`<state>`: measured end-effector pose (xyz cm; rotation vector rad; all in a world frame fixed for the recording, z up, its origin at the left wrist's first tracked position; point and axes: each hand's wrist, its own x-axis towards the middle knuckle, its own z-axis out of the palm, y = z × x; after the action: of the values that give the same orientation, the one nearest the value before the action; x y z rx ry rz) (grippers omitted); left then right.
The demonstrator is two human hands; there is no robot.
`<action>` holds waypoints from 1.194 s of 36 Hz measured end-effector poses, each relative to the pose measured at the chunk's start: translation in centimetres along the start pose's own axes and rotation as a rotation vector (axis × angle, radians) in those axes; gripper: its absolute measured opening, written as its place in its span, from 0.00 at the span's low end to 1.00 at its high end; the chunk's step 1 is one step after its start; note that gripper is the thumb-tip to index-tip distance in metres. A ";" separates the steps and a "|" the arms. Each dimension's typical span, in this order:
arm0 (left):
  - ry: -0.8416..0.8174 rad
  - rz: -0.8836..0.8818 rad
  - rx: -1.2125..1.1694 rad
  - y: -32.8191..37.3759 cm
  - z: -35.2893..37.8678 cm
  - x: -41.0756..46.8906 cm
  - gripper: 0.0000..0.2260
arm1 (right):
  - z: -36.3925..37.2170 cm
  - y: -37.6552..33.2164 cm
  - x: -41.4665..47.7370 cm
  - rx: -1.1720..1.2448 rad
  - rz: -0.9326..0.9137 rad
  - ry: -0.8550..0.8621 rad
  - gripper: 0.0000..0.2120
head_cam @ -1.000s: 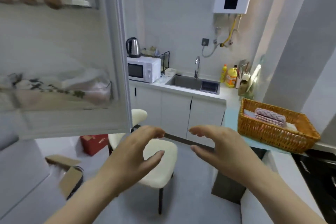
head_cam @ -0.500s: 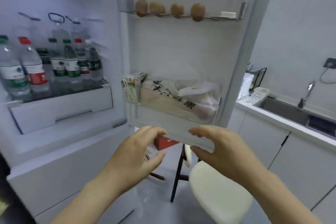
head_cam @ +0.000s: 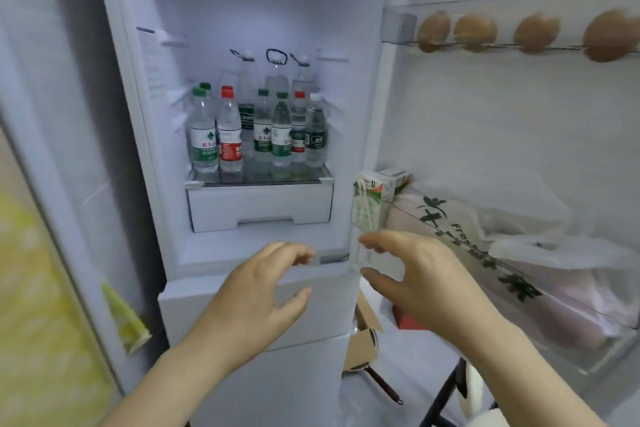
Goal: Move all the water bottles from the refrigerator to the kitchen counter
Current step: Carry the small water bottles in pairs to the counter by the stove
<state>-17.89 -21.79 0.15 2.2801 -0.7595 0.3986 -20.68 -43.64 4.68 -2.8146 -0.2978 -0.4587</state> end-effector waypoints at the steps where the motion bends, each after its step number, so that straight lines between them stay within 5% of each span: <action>1: 0.008 -0.021 0.006 -0.5 -0.3 0.0 0.13 | 0.3 -0.1 0.8 0.010 -0.019 -0.003 0.19; 26: 0.122 -0.132 0.132 -19.3 -8.5 11.0 0.16 | 10.7 -5.6 24.2 0.078 -0.112 -0.008 0.20; 43: 0.214 -0.305 0.229 -25.6 -7.4 18.1 0.17 | 16.3 -3.1 36.4 0.162 -0.160 0.013 0.19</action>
<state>11.60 -8.89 0.76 2.4641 -0.2631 0.5973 16.92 -30.18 2.76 -2.6400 -0.5351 -0.4648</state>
